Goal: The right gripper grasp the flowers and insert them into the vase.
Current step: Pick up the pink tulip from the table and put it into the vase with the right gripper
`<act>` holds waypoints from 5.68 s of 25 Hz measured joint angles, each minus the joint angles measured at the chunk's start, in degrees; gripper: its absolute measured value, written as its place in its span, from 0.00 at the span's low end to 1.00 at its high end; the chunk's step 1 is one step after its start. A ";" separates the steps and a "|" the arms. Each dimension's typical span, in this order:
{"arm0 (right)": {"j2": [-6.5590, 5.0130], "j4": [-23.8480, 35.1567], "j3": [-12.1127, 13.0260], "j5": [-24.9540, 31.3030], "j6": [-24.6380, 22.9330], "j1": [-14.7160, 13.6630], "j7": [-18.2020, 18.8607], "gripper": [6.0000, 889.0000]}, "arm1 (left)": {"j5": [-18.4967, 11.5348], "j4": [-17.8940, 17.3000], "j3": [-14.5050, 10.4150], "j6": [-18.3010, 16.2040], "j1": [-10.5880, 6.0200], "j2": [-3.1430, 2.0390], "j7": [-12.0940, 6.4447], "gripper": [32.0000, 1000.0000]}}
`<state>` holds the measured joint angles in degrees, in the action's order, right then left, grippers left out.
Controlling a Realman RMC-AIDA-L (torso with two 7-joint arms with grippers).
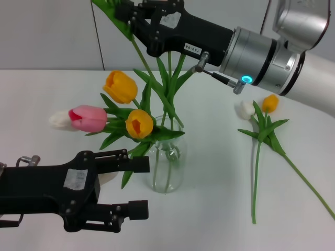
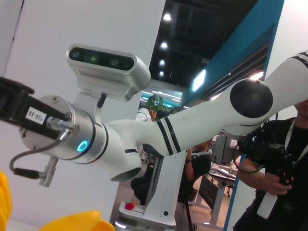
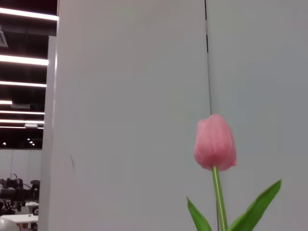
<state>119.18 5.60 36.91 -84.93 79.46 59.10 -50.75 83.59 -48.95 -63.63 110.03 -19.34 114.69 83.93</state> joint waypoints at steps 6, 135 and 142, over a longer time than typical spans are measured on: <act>0.00 -0.06 0.08 -0.23 0.00 -0.08 0.04 0.01 | 0.00 0.39 0.00 0.00 0.03 0.01 0.00 0.83; 0.00 -3.71 2.33 -1.99 2.40 -13.89 17.08 0.07 | 0.00 3.08 0.00 -0.08 -0.87 -0.48 -0.97 0.83; -0.01 -3.31 2.44 -1.99 4.14 -15.01 17.94 0.16 | 0.00 3.08 0.00 -0.08 -0.87 -0.52 -0.97 0.83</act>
<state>119.17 2.29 39.34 -86.92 83.60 44.08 -32.81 83.58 -45.88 -63.63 109.95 -20.20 114.17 82.97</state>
